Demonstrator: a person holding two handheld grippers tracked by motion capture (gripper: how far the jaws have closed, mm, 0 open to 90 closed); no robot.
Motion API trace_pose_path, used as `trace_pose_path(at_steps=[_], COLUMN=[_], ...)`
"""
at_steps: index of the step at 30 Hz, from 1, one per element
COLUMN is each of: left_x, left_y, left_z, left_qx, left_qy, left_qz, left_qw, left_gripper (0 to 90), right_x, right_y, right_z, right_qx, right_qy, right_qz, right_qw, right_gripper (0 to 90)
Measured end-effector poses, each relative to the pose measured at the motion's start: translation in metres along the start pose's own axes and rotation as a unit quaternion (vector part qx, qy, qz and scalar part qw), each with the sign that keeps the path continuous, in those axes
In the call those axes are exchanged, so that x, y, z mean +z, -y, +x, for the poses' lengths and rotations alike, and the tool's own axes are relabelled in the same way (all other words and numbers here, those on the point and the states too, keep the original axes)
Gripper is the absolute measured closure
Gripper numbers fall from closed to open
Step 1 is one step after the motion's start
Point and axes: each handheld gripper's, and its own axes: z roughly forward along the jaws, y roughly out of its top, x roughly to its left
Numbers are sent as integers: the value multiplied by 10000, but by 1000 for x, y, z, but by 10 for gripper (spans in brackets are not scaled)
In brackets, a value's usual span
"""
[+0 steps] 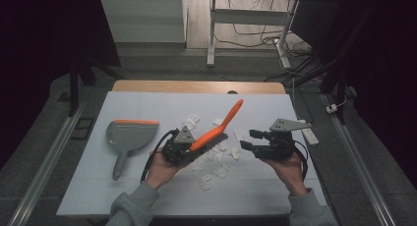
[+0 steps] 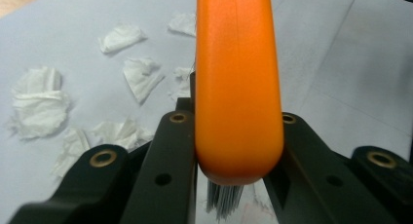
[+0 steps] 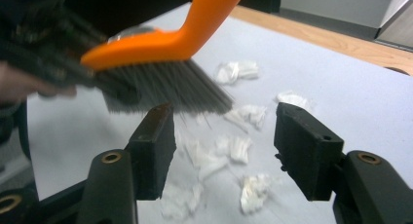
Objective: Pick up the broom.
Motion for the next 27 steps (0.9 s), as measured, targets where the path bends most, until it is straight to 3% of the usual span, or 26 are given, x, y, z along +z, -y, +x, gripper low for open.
trace_pose_path(at_steps=[2, 7, 10, 16, 24, 26, 27], left_x=[0, 2, 3, 13, 26, 28, 29], left_y=[-1, -3, -4, -6, -7, -7, -8], left_z=[1, 0, -2, -8, -21, -25, -27], left_qx=[79, 178, 279, 505, 803, 882, 941], left_qy=[16, 123, 160, 258, 411, 460, 470], left_qz=[193, 352, 473, 783, 1196, 1228, 1253], left_qw=[9998, 9991, 9984, 9953, 9887, 9874, 9865], left_gripper=[793, 792, 792, 791, 792, 792, 792], right_x=[-2, -3, -2, 0, 7, 11, 11], right_y=[0, -7, -10, -11, -14, -14, -14], right_z=[2, 16, 23, 25, 39, 44, 44], right_qx=[-198, -640, -800, -935, -1361, -1569, -1569], right_qy=[-25, -62, -129, -4, 49, 84, 84], right_qz=[114, 391, 406, 607, 940, 1150, 1150], right_qw=[9997, 9972, 9959, 9938, 9862, 9809, 9809], right_gripper=[410, 417, 412, 397, 362, 358, 358])
